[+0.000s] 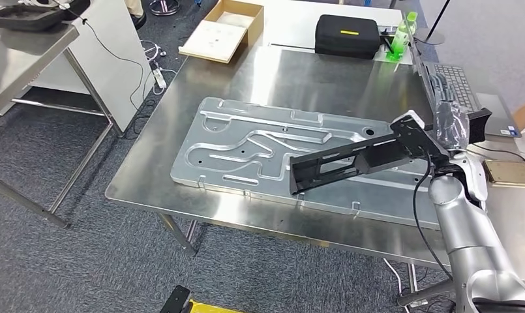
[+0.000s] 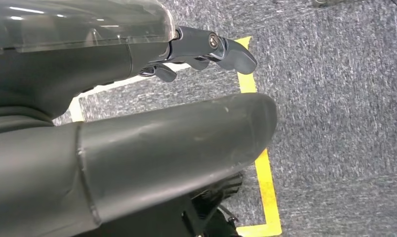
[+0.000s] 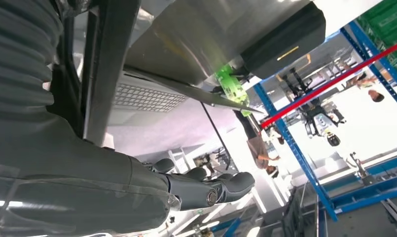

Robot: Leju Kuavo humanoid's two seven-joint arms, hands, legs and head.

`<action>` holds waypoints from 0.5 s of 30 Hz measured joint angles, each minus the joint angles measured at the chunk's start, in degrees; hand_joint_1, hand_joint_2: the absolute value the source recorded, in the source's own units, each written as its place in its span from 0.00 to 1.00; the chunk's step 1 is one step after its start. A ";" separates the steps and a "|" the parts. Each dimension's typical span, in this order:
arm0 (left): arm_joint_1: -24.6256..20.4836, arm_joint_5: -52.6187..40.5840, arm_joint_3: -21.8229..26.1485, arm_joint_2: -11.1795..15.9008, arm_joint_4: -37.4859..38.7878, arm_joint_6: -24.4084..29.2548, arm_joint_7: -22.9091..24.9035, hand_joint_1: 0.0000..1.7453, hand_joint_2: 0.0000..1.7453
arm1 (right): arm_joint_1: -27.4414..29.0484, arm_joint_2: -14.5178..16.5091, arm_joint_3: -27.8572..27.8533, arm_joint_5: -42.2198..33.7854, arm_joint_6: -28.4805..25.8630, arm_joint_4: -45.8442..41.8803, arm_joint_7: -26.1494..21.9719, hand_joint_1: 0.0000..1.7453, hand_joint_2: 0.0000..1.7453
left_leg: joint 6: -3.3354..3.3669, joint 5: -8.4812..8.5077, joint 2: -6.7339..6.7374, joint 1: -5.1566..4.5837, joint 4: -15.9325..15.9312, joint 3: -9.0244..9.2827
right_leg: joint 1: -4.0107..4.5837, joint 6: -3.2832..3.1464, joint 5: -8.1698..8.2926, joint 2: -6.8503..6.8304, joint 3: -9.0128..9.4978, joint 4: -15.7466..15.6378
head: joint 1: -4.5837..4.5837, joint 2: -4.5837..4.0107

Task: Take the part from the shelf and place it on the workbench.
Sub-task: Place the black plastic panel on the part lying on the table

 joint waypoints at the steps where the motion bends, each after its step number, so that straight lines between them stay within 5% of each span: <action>1: 0.00 0.00 0.00 0.01 0.00 0.04 0.01 0.00 0.00 | 0.02 -0.03 0.00 0.01 -0.13 0.10 0.04 0.00 1.00 | 0.05 -0.13 0.01 -0.12 -0.40 0.17 | -0.03 0.30 0.07 0.00 -0.05 -0.06 | 0.00 0.00; 3: 0.02 0.00 0.01 -0.02 0.00 0.09 0.03 0.00 0.00 | 0.04 -0.12 0.01 0.01 -0.23 0.23 0.08 0.00 1.00 | 0.42 0.34 0.03 -0.02 -1.14 0.39 | -0.14 0.97 0.09 0.00 0.04 -0.20 | 0.00 0.00; 5: -0.12 0.00 0.02 -0.06 0.00 0.13 0.02 0.00 0.00 | -0.07 -0.32 0.02 0.02 -0.27 0.32 0.07 0.00 0.50 | 1.04 0.98 0.12 0.29 -2.17 0.81 | -0.20 1.50 -1.45 -0.03 -0.88 1.87 | 0.10 0.00; 7: -0.22 0.00 0.02 -0.08 0.00 0.13 0.01 0.00 0.00 | -0.10 -0.50 0.02 0.01 -0.27 0.47 0.09 0.00 0.00 | 1.33 1.22 0.17 0.37 -2.53 0.93 | -0.43 1.94 -4.73 -0.08 -3.87 8.11 | 0.21 0.00; 9: -0.15 0.00 0.03 -0.08 0.00 0.14 0.04 0.00 0.00 | 0.11 -0.55 0.02 -0.05 -0.19 0.81 0.19 0.00 0.00 | 1.30 1.16 0.17 0.39 -2.43 0.89 | -0.71 2.42 -6.48 -0.10 -6.75 13.80 | 0.21 0.00; 10: -0.12 0.00 0.04 -0.08 0.00 0.15 0.06 0.00 0.00 | 0.20 -0.55 0.02 -0.13 -0.08 1.03 0.25 0.00 0.00 | 1.22 1.08 0.16 0.41 -2.32 0.88 | -0.89 2.61 -5.88 -0.14 -6.98 14.08 | 0.21 0.00; 13: -0.12 0.02 0.04 -0.09 0.00 0.15 0.08 0.00 0.00 | -0.19 -0.57 0.02 -0.86 1.55 1.71 0.87 0.00 0.00 | 0.55 0.48 0.12 0.47 -1.52 0.77 | -1.28 2.87 -0.88 -0.45 -2.40 4.75 | 0.23 0.00; 15: -0.17 0.05 0.05 -0.07 0.00 0.15 0.07 0.00 0.00 | -0.81 -0.70 0.03 -1.87 4.09 2.43 1.74 0.00 0.00 | -0.05 0.12 0.08 0.27 -1.00 0.53 | -1.13 2.40 0.25 -0.44 -0.32 0.38 | 0.20 0.00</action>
